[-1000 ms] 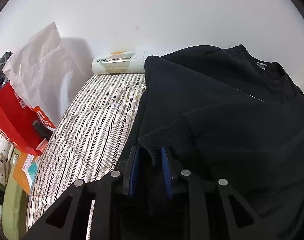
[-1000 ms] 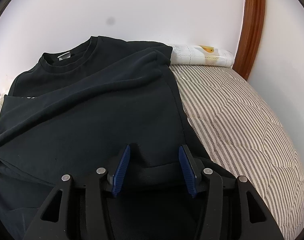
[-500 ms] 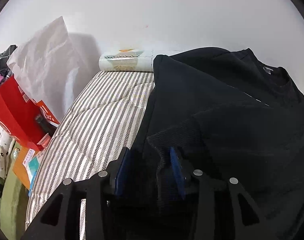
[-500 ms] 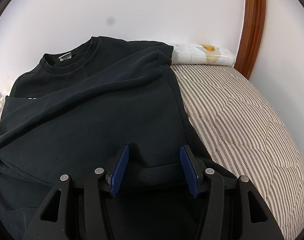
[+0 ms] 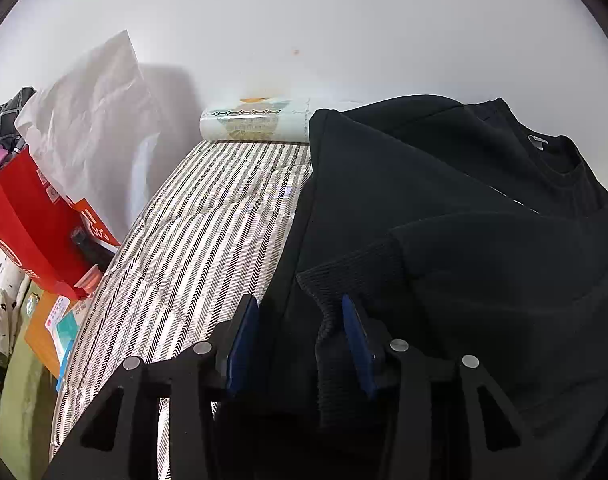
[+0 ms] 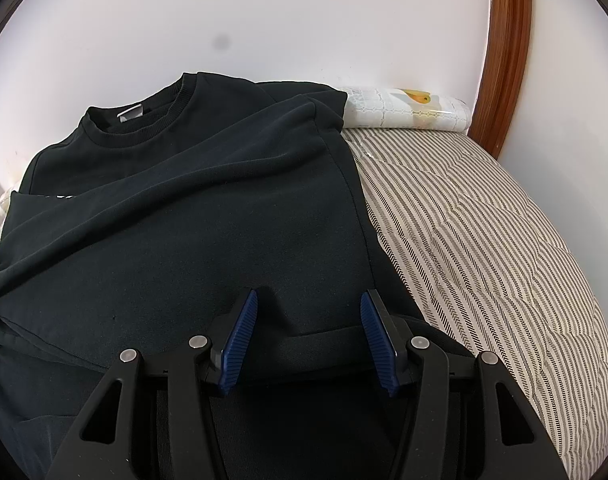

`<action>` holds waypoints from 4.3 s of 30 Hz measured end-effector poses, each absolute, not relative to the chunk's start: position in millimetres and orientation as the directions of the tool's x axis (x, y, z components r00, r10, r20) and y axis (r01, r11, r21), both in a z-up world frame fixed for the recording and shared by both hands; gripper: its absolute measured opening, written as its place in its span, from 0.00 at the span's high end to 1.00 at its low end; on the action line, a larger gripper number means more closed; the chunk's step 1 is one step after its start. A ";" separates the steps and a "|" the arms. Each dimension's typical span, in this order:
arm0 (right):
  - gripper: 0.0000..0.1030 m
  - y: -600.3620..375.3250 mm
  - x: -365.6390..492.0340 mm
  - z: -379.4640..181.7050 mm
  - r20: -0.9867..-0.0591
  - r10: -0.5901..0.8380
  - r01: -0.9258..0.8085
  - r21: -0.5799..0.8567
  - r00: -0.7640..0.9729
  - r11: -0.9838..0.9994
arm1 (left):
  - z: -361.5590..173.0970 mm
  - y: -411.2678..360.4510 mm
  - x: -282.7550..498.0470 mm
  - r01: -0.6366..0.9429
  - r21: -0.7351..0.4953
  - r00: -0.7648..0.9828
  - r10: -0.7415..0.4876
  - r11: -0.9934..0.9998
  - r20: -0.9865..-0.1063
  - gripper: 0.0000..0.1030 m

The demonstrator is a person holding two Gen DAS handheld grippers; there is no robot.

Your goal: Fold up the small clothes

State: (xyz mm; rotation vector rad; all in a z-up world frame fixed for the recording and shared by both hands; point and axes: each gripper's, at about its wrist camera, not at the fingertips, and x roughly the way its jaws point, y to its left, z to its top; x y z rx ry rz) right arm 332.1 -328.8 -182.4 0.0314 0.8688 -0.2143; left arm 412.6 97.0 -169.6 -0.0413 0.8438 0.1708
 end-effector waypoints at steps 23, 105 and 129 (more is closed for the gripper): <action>0.48 -329.0 331.9 -182.9 -0.761 -0.174 0.200 -0.059 0.625 0.978 | -169.8 97.4 412.6 -0.167 0.028 0.652 0.132 0.986 -0.747 0.58; 0.48 -351.0 206.6 -126.5 -0.706 -0.175 0.173 -0.076 0.686 0.982 | -152.0 87.4 269.8 -0.005 -0.066 0.575 -0.051 0.998 -0.816 0.43; 0.48 -373.5 86.7 -181.2 -0.797 -0.042 0.154 0.065 0.603 0.986 | -168.2 95.9 143.7 0.050 -0.090 0.615 -0.101 0.995 -0.782 0.44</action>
